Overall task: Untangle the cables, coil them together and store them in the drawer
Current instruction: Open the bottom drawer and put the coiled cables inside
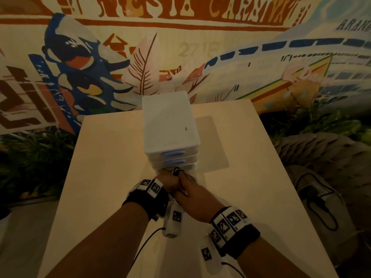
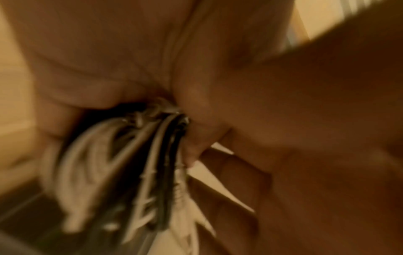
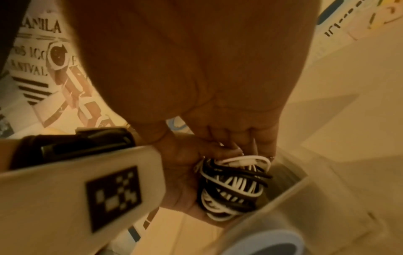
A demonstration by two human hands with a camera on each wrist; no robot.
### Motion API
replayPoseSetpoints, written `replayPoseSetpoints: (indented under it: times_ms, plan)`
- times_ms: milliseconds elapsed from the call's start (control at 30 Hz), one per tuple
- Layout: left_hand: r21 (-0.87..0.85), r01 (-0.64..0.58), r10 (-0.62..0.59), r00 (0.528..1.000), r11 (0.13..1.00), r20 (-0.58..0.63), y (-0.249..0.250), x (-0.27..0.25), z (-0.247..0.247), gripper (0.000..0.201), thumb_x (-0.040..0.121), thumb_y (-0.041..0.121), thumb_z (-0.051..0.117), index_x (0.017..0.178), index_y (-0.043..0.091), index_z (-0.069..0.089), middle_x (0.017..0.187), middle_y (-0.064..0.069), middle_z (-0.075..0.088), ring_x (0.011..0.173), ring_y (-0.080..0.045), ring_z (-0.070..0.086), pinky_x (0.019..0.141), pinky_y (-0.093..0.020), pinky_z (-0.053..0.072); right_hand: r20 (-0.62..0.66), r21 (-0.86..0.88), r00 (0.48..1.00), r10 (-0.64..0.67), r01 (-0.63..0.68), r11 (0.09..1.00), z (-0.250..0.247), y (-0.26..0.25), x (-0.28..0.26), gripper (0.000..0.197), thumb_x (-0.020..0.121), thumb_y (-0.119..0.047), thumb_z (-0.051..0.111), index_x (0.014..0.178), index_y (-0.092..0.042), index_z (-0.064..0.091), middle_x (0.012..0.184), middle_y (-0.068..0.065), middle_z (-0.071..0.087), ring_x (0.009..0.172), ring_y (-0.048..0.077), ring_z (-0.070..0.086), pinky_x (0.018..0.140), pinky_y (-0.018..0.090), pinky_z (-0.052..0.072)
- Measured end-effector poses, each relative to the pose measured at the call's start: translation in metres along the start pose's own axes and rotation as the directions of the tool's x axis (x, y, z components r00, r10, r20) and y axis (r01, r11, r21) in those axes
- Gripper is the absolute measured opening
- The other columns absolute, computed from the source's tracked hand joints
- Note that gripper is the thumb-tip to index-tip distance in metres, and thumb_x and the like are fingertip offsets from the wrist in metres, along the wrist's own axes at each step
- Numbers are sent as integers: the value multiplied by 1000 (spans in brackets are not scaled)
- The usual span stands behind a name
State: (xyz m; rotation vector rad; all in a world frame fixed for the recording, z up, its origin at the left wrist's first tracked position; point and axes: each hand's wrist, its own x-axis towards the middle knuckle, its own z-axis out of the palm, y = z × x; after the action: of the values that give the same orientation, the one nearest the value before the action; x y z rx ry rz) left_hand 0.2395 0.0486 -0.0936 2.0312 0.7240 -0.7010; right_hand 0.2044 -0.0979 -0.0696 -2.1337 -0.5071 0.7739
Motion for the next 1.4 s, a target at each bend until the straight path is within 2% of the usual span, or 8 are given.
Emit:
replayPoseSetpoints:
  times_ms: [333, 500, 567, 800, 967, 1133, 1267, 1400]
  plan:
    - [-175, 7, 13, 993, 984, 114, -5, 5, 1, 41, 69, 31, 68, 97, 1, 72, 103, -27, 72, 98, -41, 69, 91, -57, 57, -32, -263, 999, 15, -23, 965, 13, 11, 0, 86, 104, -22, 51, 158, -6, -14, 169, 9, -6, 156, 28, 1, 124, 35, 18]
    - [105, -104, 102, 994, 989, 23, 20, -36, -18, 32, 95, 16, 55, 65, 18, 46, 69, -4, 50, 65, -20, 50, 56, -23, 40, 73, -428, 997, -39, 67, 901, 16, 10, 2, 82, 98, -54, 9, 158, -1, -6, 162, 6, -21, 153, 28, -18, 127, 45, 1]
    - [273, -149, 148, 989, 950, 24, 19, -42, -21, 35, 100, 10, 47, 64, 10, 46, 78, -19, 55, 76, -33, 57, 59, -33, 44, -4, -457, 999, -41, 34, 889, 28, 22, 10, 86, 94, -64, -4, 159, -8, -10, 167, 10, -18, 155, 32, -14, 126, 45, 3]
    - [579, -171, 196, 980, 797, 20, 7, -47, -17, 28, 103, 11, 43, 109, -5, 65, 118, -22, 65, 111, -37, 61, 89, -38, 49, -52, -551, 997, -62, 23, 834, 33, 12, 16, 85, 104, -32, 46, 156, -6, -16, 168, 14, -15, 155, 33, -10, 127, 44, -2]
    - [562, -261, 204, 965, 785, 163, 4, -53, -21, 41, 107, 9, 35, 85, -7, 66, 100, -21, 66, 91, -33, 56, 88, -37, 46, 33, -625, 999, 5, 17, 781, 31, 18, 27, 85, 102, -36, 50, 160, -12, -8, 168, 11, -17, 155, 36, -10, 127, 44, 3]
    - [454, -301, 320, 947, 839, 36, 5, -76, -44, 36, 100, 16, 44, 64, 12, 42, 62, -6, 41, 55, -17, 35, 55, -31, 31, 45, -655, 998, 51, -9, 755, 33, 23, 29, 84, 102, -41, 42, 160, -13, -12, 167, 11, -20, 154, 40, -12, 126, 47, 5]
    - [436, -416, 551, 797, 798, -249, 11, -104, -81, 39, 94, 35, 50, 73, 7, 68, 70, -11, 67, 61, -23, 59, 63, -38, 51, 25, -617, 997, 76, -44, 785, 28, 18, 31, 85, 94, -58, 10, 160, -7, -7, 169, 13, -10, 155, 38, -5, 126, 47, 12]
    - [366, -529, 622, 462, 766, -633, 24, -108, -105, 24, 98, 36, 56, 117, 26, 67, 109, 1, 69, 85, -11, 60, 75, -26, 45, -78, -364, 997, 8, -37, 931, 19, 9, 19, 93, 98, -41, 56, 160, -10, -7, 168, 11, 9, 150, 34, 26, 117, 35, 30]
